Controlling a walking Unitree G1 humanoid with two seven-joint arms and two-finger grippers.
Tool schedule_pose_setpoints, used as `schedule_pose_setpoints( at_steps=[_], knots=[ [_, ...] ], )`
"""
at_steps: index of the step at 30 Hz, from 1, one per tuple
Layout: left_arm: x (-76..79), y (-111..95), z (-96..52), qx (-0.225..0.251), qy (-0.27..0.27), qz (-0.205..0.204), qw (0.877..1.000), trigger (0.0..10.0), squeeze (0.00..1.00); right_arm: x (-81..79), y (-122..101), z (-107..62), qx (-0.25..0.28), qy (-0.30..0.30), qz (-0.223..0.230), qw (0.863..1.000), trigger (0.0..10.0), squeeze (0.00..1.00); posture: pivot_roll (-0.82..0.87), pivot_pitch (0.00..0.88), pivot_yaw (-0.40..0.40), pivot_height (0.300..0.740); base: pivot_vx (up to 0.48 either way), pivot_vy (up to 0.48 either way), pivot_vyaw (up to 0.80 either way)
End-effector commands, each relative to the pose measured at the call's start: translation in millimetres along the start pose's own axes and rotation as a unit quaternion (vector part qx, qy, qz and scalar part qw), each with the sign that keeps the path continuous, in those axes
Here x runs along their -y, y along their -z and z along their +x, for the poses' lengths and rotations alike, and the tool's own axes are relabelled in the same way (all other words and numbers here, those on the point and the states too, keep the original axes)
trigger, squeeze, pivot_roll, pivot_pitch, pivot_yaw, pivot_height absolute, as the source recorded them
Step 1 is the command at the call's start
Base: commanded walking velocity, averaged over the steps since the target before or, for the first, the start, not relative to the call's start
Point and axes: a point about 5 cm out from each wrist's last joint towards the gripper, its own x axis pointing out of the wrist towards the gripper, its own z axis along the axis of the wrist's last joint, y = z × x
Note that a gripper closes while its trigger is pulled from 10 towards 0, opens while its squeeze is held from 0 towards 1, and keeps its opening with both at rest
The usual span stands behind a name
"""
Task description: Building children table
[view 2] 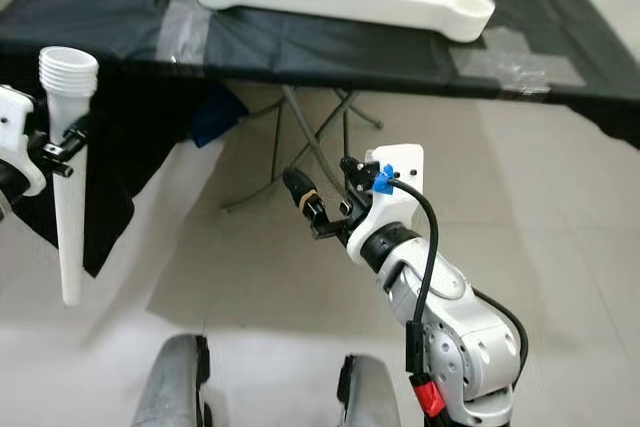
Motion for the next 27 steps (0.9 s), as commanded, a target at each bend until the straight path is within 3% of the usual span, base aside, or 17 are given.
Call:
schedule_pose_setpoints(
  at_steps=[1, 11, 15, 17, 19, 22, 23, 27],
  knots=[
    [-2.8, -1.2, -0.6, 0.004, -0.020, -0.023, 1.000, 10.0, 0.00, -2.2, 2.8, 2.8, -0.002, -0.015, -0.002, 1.000, 10.0, 0.00, 0.06, 0.096, -0.042, 0.660, 0.000, 0.000, 0.00],
    [-4.4, -9.7, -3.0, 0.016, -0.037, -0.062, 0.997, 10.0, 0.00, -0.6, 0.2, 8.1, 0.004, -0.028, -0.002, 1.000, 10.0, 0.00, 0.07, 0.056, -0.055, 0.680, 0.000, 0.000, 0.00],
    [9.6, -17.7, 1.1, 0.032, -0.029, -0.113, 0.993, 10.0, 0.00, -5.6, 2.3, 11.4, 0.004, -0.055, 0.005, 0.998, 10.0, 0.00, 0.07, 0.022, -0.059, 0.700, 0.000, 0.000, 0.00],
    [9.6, -17.7, 1.1, 0.032, -0.029, -0.113, 0.993, 10.0, 0.00, -5.6, 2.3, 11.4, 0.004, -0.055, 0.005, 0.998, 10.0, 0.00, 0.07, 0.022, -0.059, 0.700, 0.000, 0.000, 0.00],
    [18.5, -16.4, 3.8, 0.031, -0.025, -0.143, 0.989, 10.0, 0.00, -8.8, 4.7, 12.0, 0.001, -0.072, 0.006, 0.997, 10.0, 0.00, 0.06, 0.000, -0.062, 0.710, 0.000, 0.000, 0.00],
    [18.5, -16.4, 3.8, 0.031, -0.025, -0.143, 0.989, 10.0, 0.00, -8.8, 4.7, 12.0, 0.001, -0.072, 0.006, 0.997, 10.0, 0.00, 0.06, 0.000, -0.062, 0.710, 0.000, 0.000, 0.00],
    [28.3, -17.5, 7.1, 0.033, -0.014, -0.168, 0.985, 10.0, 0.00, -12.1, 8.0, 13.5, -0.004, -0.086, 0.007, 0.996, 10.0, 0.00, 0.07, 0.000, -0.063, 0.720, 0.000, 0.000, 0.00],
    [35.5, -19.8, 10.0, 0.037, -0.004, -0.184, 0.982, 10.0, 0.00, -14.3, 11.1, 15.1, -0.008, -0.095, 0.009, 0.995, 10.0, 0.00, 0.07, 0.000, -0.063, 0.730, 0.000, 0.000, 0.00]
  ],
)
